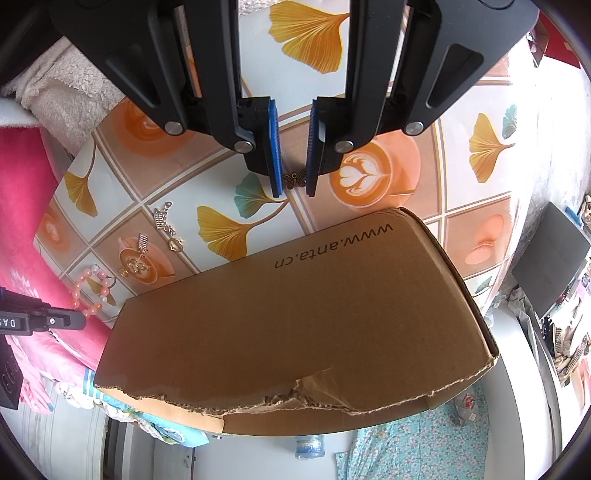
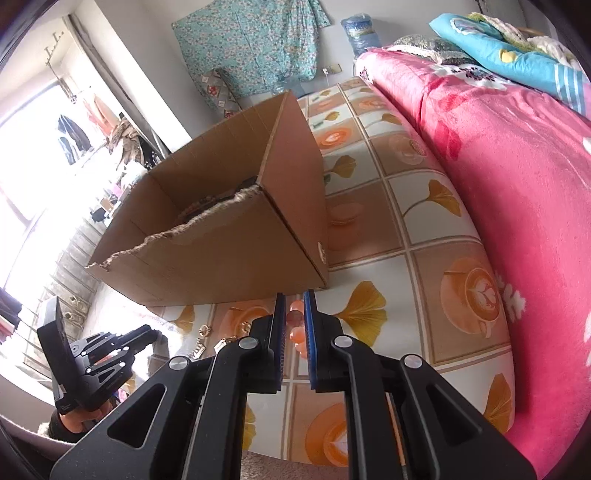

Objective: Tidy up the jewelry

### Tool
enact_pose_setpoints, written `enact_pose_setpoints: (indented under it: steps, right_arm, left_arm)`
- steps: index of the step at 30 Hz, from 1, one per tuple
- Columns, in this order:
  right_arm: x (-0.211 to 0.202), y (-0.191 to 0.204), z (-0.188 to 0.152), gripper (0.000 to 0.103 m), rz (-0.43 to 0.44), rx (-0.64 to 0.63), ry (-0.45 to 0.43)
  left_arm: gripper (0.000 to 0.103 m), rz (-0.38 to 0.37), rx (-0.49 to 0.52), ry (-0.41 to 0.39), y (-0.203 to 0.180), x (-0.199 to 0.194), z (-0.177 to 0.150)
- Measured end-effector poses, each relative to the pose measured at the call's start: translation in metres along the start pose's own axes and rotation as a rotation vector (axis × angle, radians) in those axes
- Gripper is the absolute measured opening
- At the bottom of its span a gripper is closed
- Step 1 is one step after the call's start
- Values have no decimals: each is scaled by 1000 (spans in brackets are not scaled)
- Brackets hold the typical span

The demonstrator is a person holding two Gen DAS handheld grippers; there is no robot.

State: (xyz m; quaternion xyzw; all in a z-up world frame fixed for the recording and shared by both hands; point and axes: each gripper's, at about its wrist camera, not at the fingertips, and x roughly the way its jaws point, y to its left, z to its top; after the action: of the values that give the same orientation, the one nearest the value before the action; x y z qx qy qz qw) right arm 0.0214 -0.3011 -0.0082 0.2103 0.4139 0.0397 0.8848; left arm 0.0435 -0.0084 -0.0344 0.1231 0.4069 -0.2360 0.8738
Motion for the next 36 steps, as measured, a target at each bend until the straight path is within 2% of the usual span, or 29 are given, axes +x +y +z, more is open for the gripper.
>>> enact_pose_setpoints:
  steps: [3, 7, 9, 11, 17, 28, 36]
  right_arm:
    - [5, -7, -3, 11, -65, 3, 15]
    - [4, 2, -6, 12, -60, -49, -4]
    - [6, 14, -10, 23, -46, -102, -5]
    - [13, 27, -14, 25, -35, -152, 10]
    - [35, 54, -27, 25, -93, -281, 55]
    - [56, 59, -28, 24, -136, -355, 94]
    - [56, 60, -28, 13, -126, -376, 85]
  left_arm:
    - [12, 0, 0, 1, 0, 0, 0]
    - [12, 2, 2, 1, 0, 0, 0]
    - [12, 2, 3, 2, 0, 0, 0]
    - [12, 3, 1, 1, 0, 0, 0]
    - [12, 3, 1, 1, 0, 0, 0]
    - [12, 0, 2, -4, 1, 0, 0]
    - [12, 1, 3, -5, 1, 1, 1]
